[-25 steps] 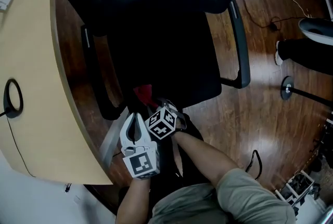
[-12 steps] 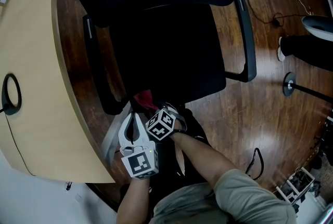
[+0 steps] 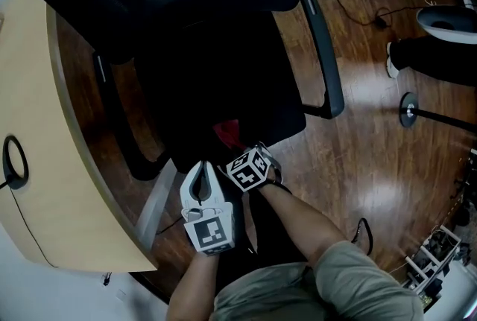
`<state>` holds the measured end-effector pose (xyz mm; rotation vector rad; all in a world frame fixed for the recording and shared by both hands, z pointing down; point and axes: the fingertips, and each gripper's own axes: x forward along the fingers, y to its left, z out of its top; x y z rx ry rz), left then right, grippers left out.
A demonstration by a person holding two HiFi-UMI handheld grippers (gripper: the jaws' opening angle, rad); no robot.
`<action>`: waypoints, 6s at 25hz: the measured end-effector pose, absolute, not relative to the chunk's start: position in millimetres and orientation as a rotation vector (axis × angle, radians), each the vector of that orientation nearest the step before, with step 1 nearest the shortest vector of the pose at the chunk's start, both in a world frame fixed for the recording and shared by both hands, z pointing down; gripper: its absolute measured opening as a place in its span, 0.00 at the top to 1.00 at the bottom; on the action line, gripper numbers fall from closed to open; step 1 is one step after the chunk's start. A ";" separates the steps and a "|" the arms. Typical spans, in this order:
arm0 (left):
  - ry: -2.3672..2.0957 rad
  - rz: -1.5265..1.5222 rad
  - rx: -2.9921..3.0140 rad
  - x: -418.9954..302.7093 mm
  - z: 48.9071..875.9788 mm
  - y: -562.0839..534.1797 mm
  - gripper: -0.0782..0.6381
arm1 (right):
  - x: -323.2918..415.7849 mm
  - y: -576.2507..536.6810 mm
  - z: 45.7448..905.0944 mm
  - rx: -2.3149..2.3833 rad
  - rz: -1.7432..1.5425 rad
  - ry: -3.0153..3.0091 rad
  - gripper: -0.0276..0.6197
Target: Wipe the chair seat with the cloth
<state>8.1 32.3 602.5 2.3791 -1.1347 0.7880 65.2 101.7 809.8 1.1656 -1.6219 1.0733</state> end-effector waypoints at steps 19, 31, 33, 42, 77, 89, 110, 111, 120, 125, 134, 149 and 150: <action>-0.865 0.806 2.495 141.7 597.7 49.0 0.88 | 276.2 185.1 817.9 1.541 1.342 -1.167 0.83; -0.906 0.789 2.469 141.2 597.0 49.9 0.88 | 278.5 186.6 813.6 1.541 1.347 -1.143 0.84; -0.923 0.776 2.463 135.8 587.0 47.7 0.88 | 275.7 186.1 801.8 1.535 1.328 -1.156 0.84; -1.072 0.691 2.445 99.2 526.9 35.5 0.88 | 250.4 158.0 716.3 1.470 1.192 -1.336 0.84; -1.958 0.432 1.987 -234.6 348.5 95.7 0.88 | -158.0 24.4 392.7 0.763 0.571 -2.468 0.83; -1.968 0.409 1.968 -357.2 365.5 116.8 0.88 | -301.5 53.7 445.9 0.773 0.808 -2.322 0.83; -1.744 0.351 2.200 -410.5 367.4 82.4 0.88 | -334.4 54.7 524.1 1.053 1.352 -1.876 0.80; -1.732 0.353 2.209 -409.4 367.1 80.9 0.88 | -335.0 54.3 523.0 1.055 1.370 -1.881 0.79; -1.584 0.320 2.329 -378.4 361.3 62.1 0.88 | -295.3 60.8 469.6 1.065 1.379 -1.974 0.66; -1.505 0.249 2.391 -346.9 331.0 58.5 0.88 | -225.5 57.7 404.9 1.274 1.246 -2.119 0.80; -1.395 0.215 2.526 -282.9 276.1 63.3 0.88 | -101.0 79.8 261.1 1.702 0.661 -2.303 0.96; -1.350 0.180 2.614 -149.1 206.0 163.4 0.88 | 21.9 221.3 175.9 1.964 0.264 -2.310 0.96; -1.357 0.188 2.615 -140.6 204.6 173.8 0.88 | 27.0 230.6 175.4 1.951 0.260 -2.321 0.96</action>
